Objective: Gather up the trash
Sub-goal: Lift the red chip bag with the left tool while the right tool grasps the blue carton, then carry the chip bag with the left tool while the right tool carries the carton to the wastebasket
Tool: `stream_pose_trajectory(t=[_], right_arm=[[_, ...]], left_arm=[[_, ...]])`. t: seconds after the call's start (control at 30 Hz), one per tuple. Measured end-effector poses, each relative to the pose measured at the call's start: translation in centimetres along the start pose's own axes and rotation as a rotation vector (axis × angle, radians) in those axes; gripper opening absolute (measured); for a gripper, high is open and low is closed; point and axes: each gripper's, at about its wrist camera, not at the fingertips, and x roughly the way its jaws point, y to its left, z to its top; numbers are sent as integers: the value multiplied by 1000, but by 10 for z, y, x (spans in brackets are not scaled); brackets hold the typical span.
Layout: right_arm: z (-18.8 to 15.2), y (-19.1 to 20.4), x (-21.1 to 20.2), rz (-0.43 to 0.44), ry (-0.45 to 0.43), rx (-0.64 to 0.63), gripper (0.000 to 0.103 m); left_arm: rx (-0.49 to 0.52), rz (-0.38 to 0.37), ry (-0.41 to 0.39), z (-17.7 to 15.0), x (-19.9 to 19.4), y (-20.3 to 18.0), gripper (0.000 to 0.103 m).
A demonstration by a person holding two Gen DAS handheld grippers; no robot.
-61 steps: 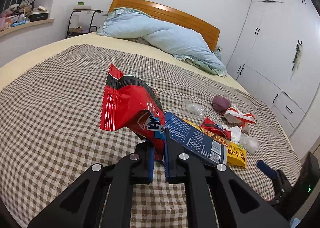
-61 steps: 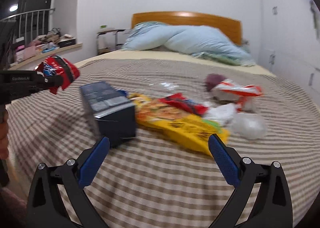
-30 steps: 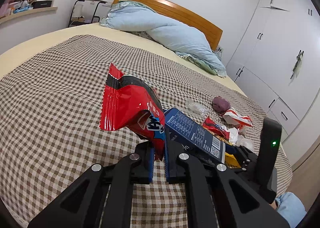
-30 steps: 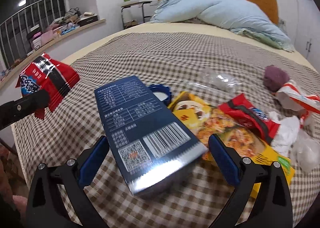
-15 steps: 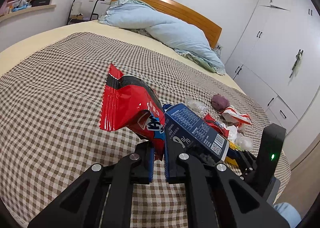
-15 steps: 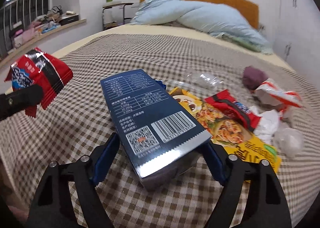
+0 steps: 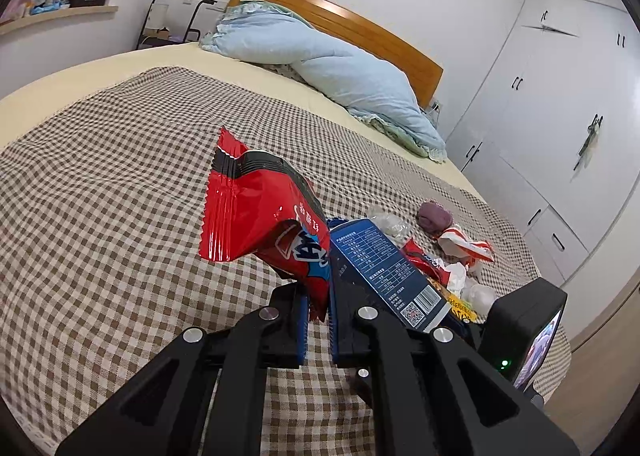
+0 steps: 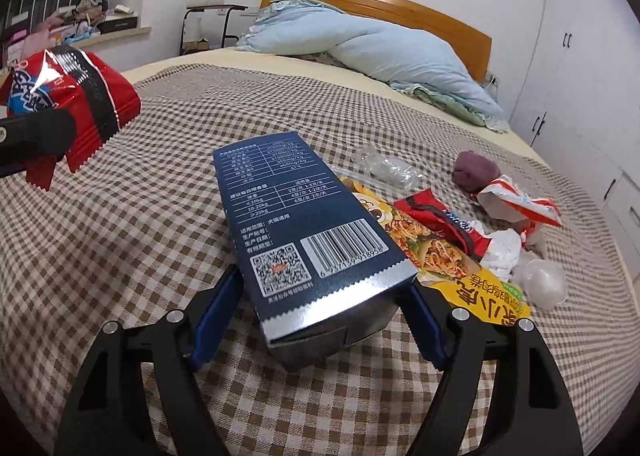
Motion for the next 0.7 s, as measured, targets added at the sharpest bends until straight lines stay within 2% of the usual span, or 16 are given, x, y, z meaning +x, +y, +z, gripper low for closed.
stream_pose_trajectory(t=[0.17, 0.37, 0.7], right_arm=[[-2, -3, -8, 75, -25, 35, 71], [-6, -6, -21, 218, -46, 95, 71], [-5, -4, -15, 288, -18, 110, 72]], left_arm=[[0, -1, -1, 0, -2, 0, 5], [-1, 5, -4, 1, -4, 1, 5], [7, 3, 2, 2, 1, -4, 5]])
